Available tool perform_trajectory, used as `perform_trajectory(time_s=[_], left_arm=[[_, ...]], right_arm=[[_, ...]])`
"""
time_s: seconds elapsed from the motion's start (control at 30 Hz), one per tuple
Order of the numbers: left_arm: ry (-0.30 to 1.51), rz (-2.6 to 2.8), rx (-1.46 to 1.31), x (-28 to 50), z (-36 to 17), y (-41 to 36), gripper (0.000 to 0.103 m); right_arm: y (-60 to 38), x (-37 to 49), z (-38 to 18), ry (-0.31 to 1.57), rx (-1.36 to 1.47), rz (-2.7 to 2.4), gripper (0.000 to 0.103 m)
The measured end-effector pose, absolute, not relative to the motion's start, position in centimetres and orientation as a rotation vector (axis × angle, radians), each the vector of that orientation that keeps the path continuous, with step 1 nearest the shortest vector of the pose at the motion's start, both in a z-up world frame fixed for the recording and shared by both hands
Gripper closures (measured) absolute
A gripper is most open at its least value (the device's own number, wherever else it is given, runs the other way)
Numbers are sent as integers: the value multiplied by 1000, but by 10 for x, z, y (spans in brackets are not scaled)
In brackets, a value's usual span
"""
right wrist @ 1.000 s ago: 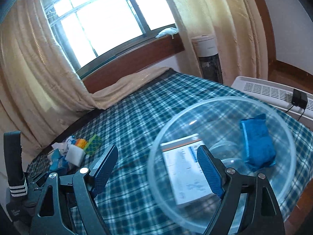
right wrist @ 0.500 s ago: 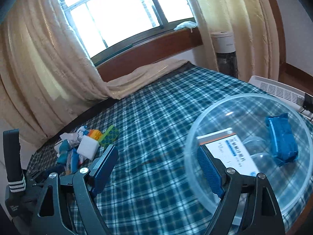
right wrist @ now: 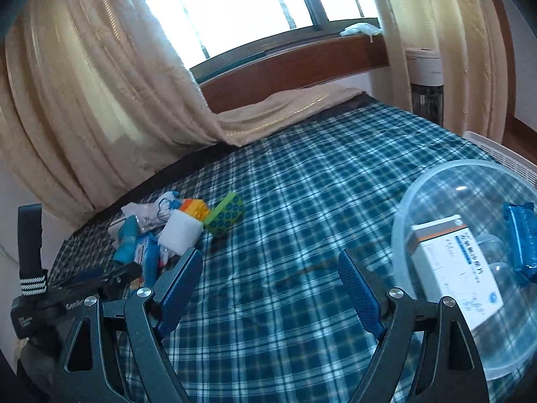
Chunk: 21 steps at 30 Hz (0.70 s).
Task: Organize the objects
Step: 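Move the left gripper to the blue cracker packet and grasp it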
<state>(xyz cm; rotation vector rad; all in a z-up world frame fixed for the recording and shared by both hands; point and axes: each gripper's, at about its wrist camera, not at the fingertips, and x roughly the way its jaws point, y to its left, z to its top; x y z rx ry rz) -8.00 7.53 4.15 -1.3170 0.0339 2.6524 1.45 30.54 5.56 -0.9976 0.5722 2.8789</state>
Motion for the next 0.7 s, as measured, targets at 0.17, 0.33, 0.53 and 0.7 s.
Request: perform_trajectory(time_s=[0.17,0.33,0.53,0.7], left_arm=[[33,2632,-1356,-92,31,71,2],[59,2614,-1382,-99,21,74,3],[85,2602,-1388,-101,15,78,9],[71,2589,-1378,-104,12,78,25]], right_arm=[[300,11,54,567,-1017,2886,19],[297,7,52,564,-1032,2893,19],[294,3,50,568,-1050,2894,19],[289,-2,48,559,-1067,2900,19]])
